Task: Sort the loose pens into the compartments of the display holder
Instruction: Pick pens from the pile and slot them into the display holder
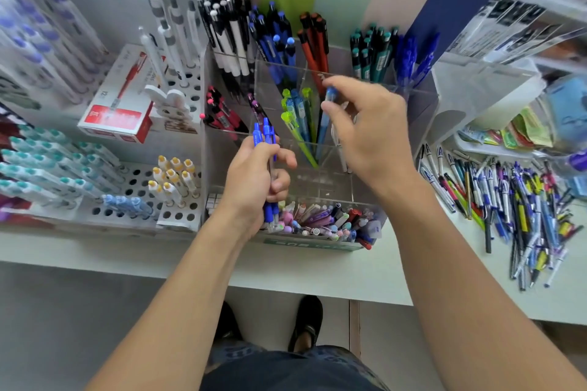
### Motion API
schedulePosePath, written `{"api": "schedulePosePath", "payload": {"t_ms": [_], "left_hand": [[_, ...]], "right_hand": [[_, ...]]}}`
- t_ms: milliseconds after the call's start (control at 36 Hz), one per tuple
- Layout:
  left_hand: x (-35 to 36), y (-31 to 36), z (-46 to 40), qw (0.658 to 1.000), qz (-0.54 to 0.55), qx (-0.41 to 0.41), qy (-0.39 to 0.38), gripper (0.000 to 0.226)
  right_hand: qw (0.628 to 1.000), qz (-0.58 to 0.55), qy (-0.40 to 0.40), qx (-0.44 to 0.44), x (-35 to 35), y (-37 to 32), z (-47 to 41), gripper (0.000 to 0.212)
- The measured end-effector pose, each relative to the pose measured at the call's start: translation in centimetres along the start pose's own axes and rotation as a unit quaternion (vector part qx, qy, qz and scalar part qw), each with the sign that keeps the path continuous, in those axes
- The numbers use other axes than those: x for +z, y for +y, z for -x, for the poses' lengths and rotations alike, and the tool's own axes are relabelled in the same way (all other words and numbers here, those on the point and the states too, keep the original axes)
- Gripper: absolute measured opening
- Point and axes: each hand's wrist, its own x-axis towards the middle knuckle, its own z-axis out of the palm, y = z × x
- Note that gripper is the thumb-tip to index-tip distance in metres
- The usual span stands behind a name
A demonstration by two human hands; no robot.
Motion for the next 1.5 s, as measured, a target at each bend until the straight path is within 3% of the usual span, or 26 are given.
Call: {"api": "schedulePosePath", "payload": {"t_ms": [83,278,472,528,667,806,972,1056,1111,1167,1250,1417,1500], "left_hand": [[-0.2,0.1,0.3,0.999,0.005,-0.006,-0.031,0.006],[-1.0,0.4,1.0,0.997,-0.044,0.004,-0.06,0.019],[-1.3,0.4,1.3,0.993,-0.091,0.0,-0.071,0.008],[-1.4,0.4,1.5,0.99,-0.119,0.003,-0.071,0.006],[-0.7,0.4,1.6,0.978,-0.172,-0.011,-0.121,0.018],[0.7,0.0,1.2,0.95,-0.269,0.009,-0.157,0.013],[2.6,-0.4,0.7,0.902,-0.376,0.021,-0.209,0.017],[3.9,-0.3,0.2,0.878,-0.425,0.041,-0.217,0.015],[4.6,0.0,-0.1,0.867,-0.446,0.072,-0.21,0.02],[5.1,0.3,-0.4,0.873,-0.433,0.11,-0.197,0.023],[5.4,0.7,-0.5,0.883,-0.401,0.162,-0.181,0.012],[7.0,0.9,-0.7,0.89,-0.375,0.19,-0.174,0.02],[8.0,1.1,-0.8,0.89,-0.372,0.18,-0.193,0.019]], "right_hand": [[0.993,0.1,-0.056,0.005,0.6,-0.2,-0.5,0.027],[0.981,0.166,-0.077,0.064,1.4,-2.1,-1.0,0.027],[0.997,0.015,-0.003,0.078,1.1,-2.1,0.4,0.037],[0.997,-0.038,0.043,0.057,0.2,-2.6,1.5,0.028],[0.961,-0.198,-0.109,0.157,0.6,-3.1,4.2,0.014],[0.901,-0.357,-0.11,0.221,0.0,-1.6,4.5,0.014],[0.898,-0.348,-0.14,0.23,-2.1,0.4,4.8,0.003],[0.898,-0.344,-0.146,0.231,-3.3,1.1,4.4,0.01],[0.908,-0.332,-0.121,0.225,-4.2,1.4,3.9,0.014],[0.913,-0.33,-0.038,0.236,-5.4,2.3,3.2,0.016],[0.888,-0.373,0.081,0.256,-7.7,3.8,2.2,0.02],[0.869,-0.419,0.063,0.255,-8.4,4.5,1.4,0.018],[0.886,-0.402,0.044,0.226,-8.6,4.4,1.2,0.017]]}}
